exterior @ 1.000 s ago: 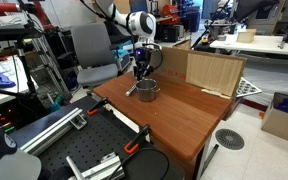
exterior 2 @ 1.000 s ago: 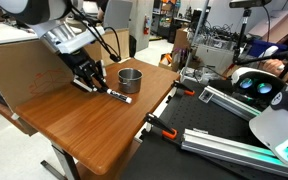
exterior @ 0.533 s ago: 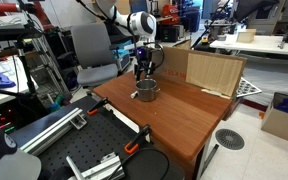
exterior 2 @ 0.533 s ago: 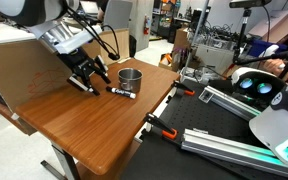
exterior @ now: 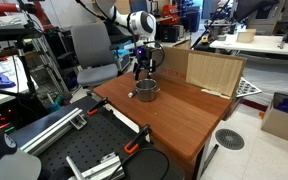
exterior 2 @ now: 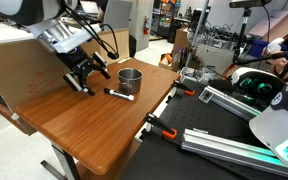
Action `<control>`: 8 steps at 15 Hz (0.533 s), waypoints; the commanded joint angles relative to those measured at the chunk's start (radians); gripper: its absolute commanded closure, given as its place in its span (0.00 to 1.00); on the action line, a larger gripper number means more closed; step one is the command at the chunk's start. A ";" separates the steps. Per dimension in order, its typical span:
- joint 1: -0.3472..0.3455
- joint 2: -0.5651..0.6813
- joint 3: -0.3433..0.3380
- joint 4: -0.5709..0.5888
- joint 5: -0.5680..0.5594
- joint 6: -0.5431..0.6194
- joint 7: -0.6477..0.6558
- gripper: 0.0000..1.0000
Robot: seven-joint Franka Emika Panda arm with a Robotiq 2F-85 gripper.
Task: Take the marker from the pot and put it on the table
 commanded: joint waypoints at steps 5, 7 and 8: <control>0.014 -0.077 -0.002 -0.077 -0.039 0.043 -0.012 0.00; 0.015 -0.131 0.004 -0.138 -0.047 0.094 -0.022 0.00; 0.015 -0.170 0.008 -0.179 -0.048 0.129 -0.025 0.00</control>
